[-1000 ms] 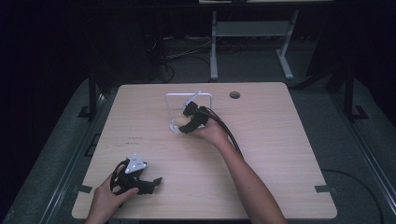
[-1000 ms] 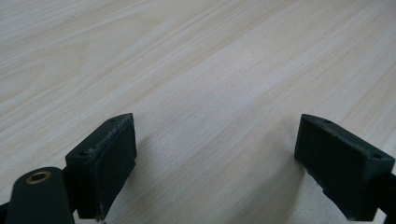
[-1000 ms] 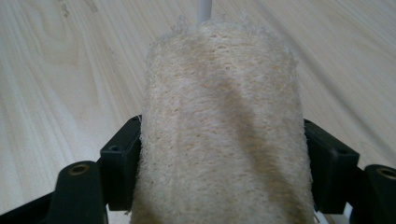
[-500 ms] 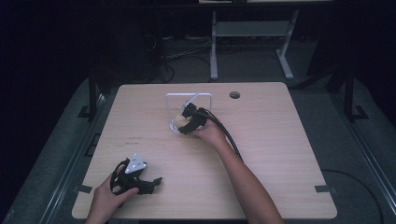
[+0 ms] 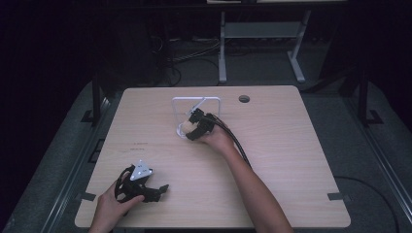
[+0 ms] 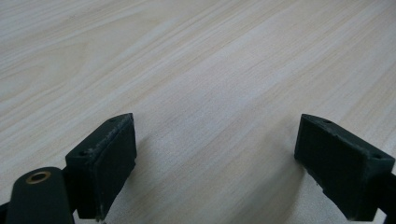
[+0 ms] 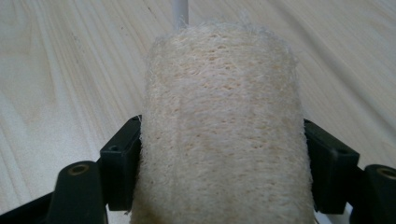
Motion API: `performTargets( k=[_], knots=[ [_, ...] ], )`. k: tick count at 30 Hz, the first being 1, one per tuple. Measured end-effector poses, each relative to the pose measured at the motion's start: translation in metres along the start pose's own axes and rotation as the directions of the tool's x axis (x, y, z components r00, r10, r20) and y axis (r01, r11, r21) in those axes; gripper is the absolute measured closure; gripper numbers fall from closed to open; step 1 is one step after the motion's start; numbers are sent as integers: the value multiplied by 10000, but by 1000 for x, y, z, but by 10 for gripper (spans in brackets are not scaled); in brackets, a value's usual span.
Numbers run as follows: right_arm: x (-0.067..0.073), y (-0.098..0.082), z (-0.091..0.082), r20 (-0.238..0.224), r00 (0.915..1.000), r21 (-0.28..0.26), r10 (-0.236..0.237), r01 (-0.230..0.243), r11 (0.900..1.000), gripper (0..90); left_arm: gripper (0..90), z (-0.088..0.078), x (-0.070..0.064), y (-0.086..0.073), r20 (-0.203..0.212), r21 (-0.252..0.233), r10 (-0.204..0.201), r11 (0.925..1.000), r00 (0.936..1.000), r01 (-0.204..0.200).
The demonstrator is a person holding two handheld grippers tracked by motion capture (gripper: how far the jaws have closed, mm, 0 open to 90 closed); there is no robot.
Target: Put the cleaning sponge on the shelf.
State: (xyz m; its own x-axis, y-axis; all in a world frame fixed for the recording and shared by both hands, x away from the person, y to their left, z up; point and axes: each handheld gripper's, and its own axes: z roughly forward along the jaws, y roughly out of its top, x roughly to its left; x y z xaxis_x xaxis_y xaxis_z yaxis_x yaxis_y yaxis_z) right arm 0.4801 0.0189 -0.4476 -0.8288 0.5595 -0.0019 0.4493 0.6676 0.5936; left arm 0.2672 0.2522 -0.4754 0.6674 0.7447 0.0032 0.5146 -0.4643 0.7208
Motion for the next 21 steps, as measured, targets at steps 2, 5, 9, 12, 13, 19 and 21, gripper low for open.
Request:
performTargets(
  k=[2, 5, 9, 12, 13, 19, 21],
  knots=[
    [0, 0, 1, -10, 10000, 58, -8, 8, 10000, 267, 121, 0, 0, 0, -2, -1, -1, 10000, 10000, 1],
    [0, 0, 2, -49, 10000, 127, 18, -18, 9999, 266, 121, 0, 0, 0, -1, 2, 2, 10000, 10000, -2],
    [1, -1, 4, -23, 10000, 155, 6, -5, 9999, 262, 121, 0, 0, 0, -2, 1, 0, 10000, 10000, 0],
    [0, -1, 5, 20, 10000, 83, -45, 45, 10000, 258, 121, 0, 0, 0, -1, 0, 0, 10000, 10000, 0],
    [0, -1, 5, 27, 10000, 72, -57, 57, 10000, 254, 121, 0, 0, 0, 0, 1, 0, 10000, 10000, 0],
    [1, 1, 2, 166, 9999, -32, 17, -16, 10000, 218, 121, 0, 0, 0, 0, -1, -1, 10000, 10000, 1],
    [2, 2, -2, 266, 9996, -78, -71, 73, 9999, 213, 121, 0, 0, 0, 0, 1, 2, 10000, 10000, -2]
  ],
)
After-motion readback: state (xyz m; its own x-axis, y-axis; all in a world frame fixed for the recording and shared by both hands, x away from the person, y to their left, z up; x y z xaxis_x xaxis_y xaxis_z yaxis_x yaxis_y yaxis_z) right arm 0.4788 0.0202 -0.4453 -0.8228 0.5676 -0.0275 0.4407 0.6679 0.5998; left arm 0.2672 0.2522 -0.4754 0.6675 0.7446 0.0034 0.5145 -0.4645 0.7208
